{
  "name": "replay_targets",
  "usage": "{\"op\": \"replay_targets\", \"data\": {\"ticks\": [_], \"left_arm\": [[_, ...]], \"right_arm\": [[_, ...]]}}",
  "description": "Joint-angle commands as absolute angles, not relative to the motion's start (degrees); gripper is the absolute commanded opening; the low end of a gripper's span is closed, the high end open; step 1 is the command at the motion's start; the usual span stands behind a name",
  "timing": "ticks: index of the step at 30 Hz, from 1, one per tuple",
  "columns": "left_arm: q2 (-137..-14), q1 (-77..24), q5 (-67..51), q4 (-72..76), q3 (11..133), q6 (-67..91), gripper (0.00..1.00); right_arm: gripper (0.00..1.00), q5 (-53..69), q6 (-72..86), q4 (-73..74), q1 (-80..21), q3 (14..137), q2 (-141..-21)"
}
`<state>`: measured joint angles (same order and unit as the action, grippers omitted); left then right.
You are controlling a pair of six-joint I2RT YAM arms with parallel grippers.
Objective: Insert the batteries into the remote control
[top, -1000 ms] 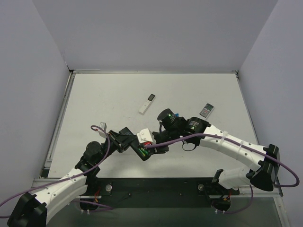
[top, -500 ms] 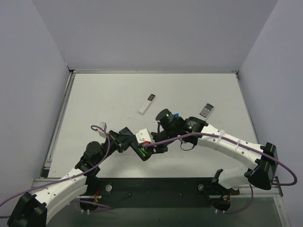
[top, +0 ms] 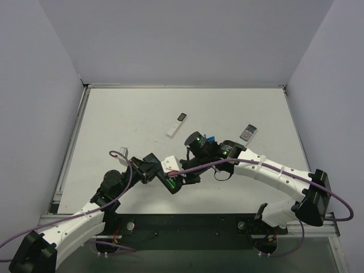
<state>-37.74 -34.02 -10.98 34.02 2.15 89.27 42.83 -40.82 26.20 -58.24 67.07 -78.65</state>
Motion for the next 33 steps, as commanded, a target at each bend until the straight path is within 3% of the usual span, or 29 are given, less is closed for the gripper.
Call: {"op": "replay_targets", "data": {"ticks": [1,19,33], "left_arm": [[-37.4,-33.9,-12.0,41.1,2.3,90.9,0.00],[-35.5,-33.9,-11.2,38.8,1.6,90.3,0.00],[-35.4,-33.9,-12.0,38.9,3.0,88.9,0.00]], "right_arm": [[0.05,42.4,-42.4,27.0,-59.3,68.8,-80.1],[0.07,38.0,-41.7,27.2,-59.7,68.6,-77.6],[0.07,33.8,-38.4,27.3,-61.9,70.6,-82.2]]}}
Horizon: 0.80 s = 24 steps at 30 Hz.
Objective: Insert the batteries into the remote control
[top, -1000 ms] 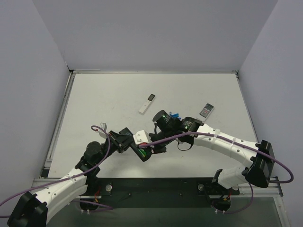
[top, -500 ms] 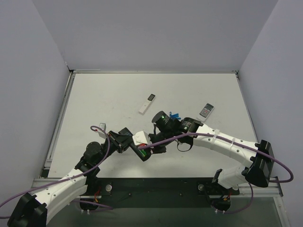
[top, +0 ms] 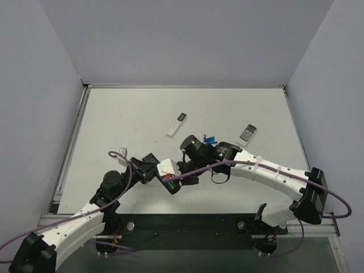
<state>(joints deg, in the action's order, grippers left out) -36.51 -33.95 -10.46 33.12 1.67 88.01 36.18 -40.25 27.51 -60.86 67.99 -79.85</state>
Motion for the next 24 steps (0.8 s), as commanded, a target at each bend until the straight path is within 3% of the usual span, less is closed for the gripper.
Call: {"op": "replay_targets", "data": {"ticks": [1,18,24], "left_arm": [[-35.3,-33.9,-12.0,38.8,3.2,88.7,0.00],[-30.1,-33.9,-9.7,38.2,2.9,86.8,0.00],[-30.6,-33.9,-9.7,37.8,2.9,85.2,0.00]], "right_arm": [[0.07,32.9,-37.8,27.2,-62.0,70.8,-82.5],[0.00,14.3,-27.8,29.4,-68.2,76.0,-94.9],[0.00,13.1,-21.4,28.7,-69.2,79.1,-97.6]]}}
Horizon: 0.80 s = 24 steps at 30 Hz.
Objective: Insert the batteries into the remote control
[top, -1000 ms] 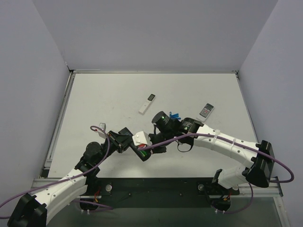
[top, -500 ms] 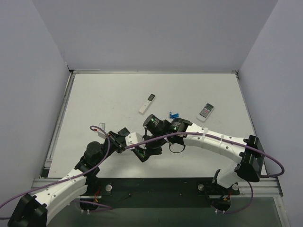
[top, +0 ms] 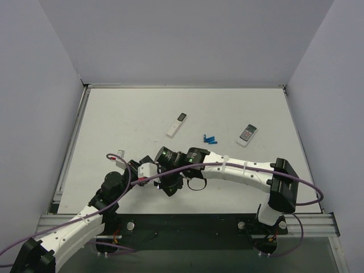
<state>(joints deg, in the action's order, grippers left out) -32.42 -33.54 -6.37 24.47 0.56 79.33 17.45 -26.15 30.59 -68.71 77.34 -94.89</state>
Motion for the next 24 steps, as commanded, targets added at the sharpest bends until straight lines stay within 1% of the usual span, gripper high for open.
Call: {"op": "replay_targets", "data": {"ticks": [1,3,6,9,10,12,13,15,16,19,24], "left_arm": [[-30.5,-34.0,-9.7,36.9,2.9,84.5,0.00],[-30.1,-33.9,-9.1,35.3,2.9,81.0,0.00],[-28.9,-33.9,-6.5,27.5,2.8,74.5,0.00],[-27.8,-33.9,-3.1,23.0,1.6,69.8,0.00],[-27.5,-33.9,-2.3,21.9,1.3,68.8,0.00],[-26.6,-33.9,-0.4,18.2,1.3,65.8,0.00],[-26.5,-33.9,-0.4,17.0,1.5,64.4,0.00],[-25.9,-33.9,1.6,14.9,1.8,63.2,0.00],[-26.0,-33.9,1.8,14.0,2.1,62.5,0.00],[-26.1,-33.9,2.5,12.5,2.7,61.4,0.00],[-26.3,-33.9,4.2,9.2,3.4,60.6,0.00]], "right_arm": [[0.00,13.1,-21.1,28.6,-69.3,79.0,-97.1],[0.00,12.9,-20.0,27.7,-69.2,78.8,-96.1],[0.00,12.0,-18.7,26.1,-69.1,77.5,-92.6],[0.00,9.3,-16.1,23.1,-68.7,75.7,-88.0],[0.02,8.5,-14.0,22.2,-68.6,74.0,-85.4],[0.14,5.8,-11.4,19.8,-67.9,72.1,-83.0],[0.24,5.1,-9.3,19.5,-66.8,70.4,-81.0],[0.35,4.1,-7.3,18.2,-65.2,68.0,-78.4],[0.43,4.3,-6.3,17.8,-63.3,65.6,-77.9],[0.48,3.0,-3.3,17.3,-60.9,62.4,-76.8],[0.48,0.2,-2.4,13.0,-60.1,54.9,-78.3]]}}
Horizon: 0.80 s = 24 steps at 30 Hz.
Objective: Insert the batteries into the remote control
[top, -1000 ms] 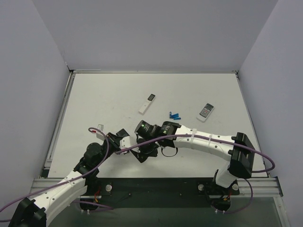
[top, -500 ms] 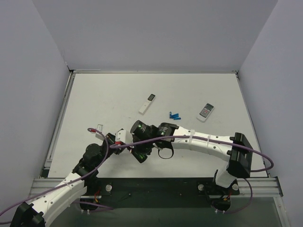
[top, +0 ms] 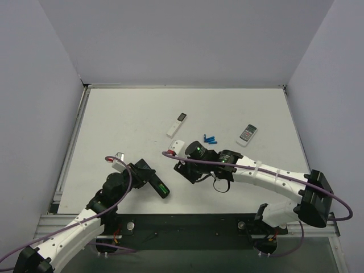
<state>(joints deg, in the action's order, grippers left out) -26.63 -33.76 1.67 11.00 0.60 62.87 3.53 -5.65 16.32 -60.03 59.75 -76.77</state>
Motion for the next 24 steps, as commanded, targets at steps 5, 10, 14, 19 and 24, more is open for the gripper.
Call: {"op": "replay_targets", "data": {"ticks": [5,10,14,19,24], "left_arm": [[-26.4,-33.9,5.2,7.5,3.4,61.1,0.00],[-27.1,-33.9,5.5,6.6,3.6,61.2,0.00],[-28.2,-33.9,5.4,6.9,3.6,61.5,0.00],[-29.6,-33.9,5.2,7.9,3.6,61.6,0.00],[-31.0,-33.9,4.6,9.3,3.7,61.7,0.00]], "right_arm": [[0.46,-1.8,-1.8,7.8,-60.0,52.5,-83.3],[0.44,-4.1,-2.2,5.0,-60.2,52.7,-89.4],[0.43,-6.1,-2.9,4.2,-60.6,53.4,-92.3],[0.40,-7.7,-3.3,4.7,-61.2,54.5,-96.2],[0.27,-9.7,-3.3,4.1,-61.5,54.8,-98.4]]}}
